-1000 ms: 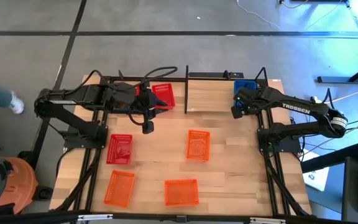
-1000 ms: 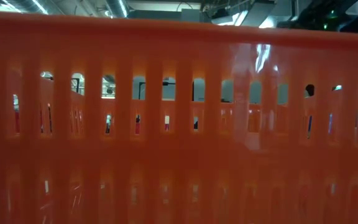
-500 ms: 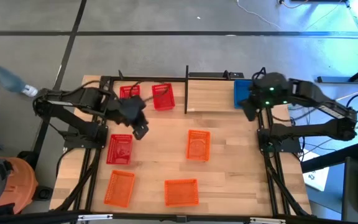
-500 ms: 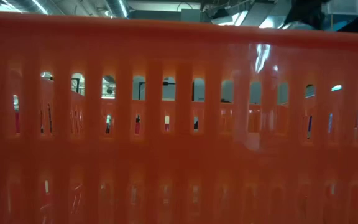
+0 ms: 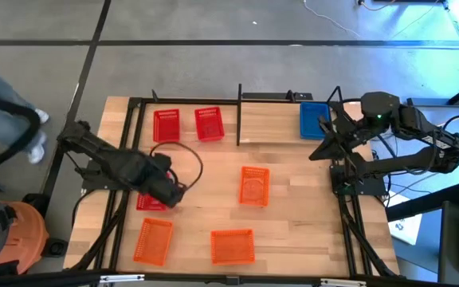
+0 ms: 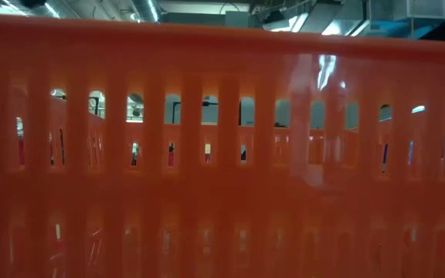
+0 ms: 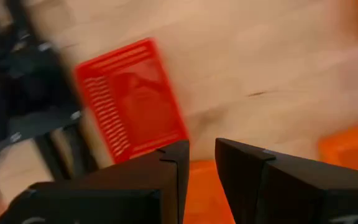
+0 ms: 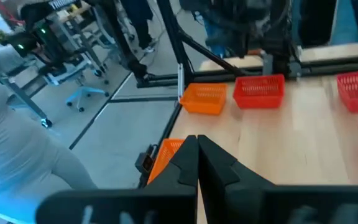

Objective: Stack baskets on shelf by color
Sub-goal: Put the bottom red basket on the shelf

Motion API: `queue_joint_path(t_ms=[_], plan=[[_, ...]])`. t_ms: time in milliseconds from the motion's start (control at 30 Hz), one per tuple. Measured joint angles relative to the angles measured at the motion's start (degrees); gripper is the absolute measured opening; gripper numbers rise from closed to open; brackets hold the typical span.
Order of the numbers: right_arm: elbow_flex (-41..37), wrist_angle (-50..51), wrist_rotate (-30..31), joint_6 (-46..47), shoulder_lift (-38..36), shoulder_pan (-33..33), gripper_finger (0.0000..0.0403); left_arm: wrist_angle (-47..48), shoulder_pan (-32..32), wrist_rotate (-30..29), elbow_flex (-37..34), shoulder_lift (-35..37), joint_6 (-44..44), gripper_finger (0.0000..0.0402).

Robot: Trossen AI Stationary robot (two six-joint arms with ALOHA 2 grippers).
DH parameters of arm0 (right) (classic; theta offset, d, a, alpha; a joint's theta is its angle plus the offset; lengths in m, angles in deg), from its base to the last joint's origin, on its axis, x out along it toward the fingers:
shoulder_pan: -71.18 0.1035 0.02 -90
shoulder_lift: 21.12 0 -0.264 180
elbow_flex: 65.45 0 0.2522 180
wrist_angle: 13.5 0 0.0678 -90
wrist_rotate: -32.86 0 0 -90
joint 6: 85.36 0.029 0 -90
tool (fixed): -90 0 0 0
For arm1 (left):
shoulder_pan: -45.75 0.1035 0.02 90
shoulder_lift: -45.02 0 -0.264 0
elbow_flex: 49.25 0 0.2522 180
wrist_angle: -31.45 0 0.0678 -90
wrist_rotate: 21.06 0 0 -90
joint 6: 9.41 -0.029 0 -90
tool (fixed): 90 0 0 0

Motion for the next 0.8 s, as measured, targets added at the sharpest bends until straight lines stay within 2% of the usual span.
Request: queue_joint_path(t_ms=[200,400,600,800], plan=[[0.0,-0.4,0.0,0.3,0.0,0.8,0.0,-3.0,-2.3,-1.8,-1.7,-3.8,1.8,0.0069],[0.0,-0.4,0.0,1.8,0.0,0.9,0.0,-5.6,-2.3,-0.3,-8.9,-7.3,1.8,0.0069],[0.0,-0.4,0.0,3.1,0.0,0.9,0.0,-12.3,-1.0,0.2,-17.5,-6.8,2.8,0.0069],[0.0,-0.4,0.0,3.1,0.0,0.9,0.0,-16.2,-0.2,0.4,-22.0,-6.7,1.5,0.0069]])
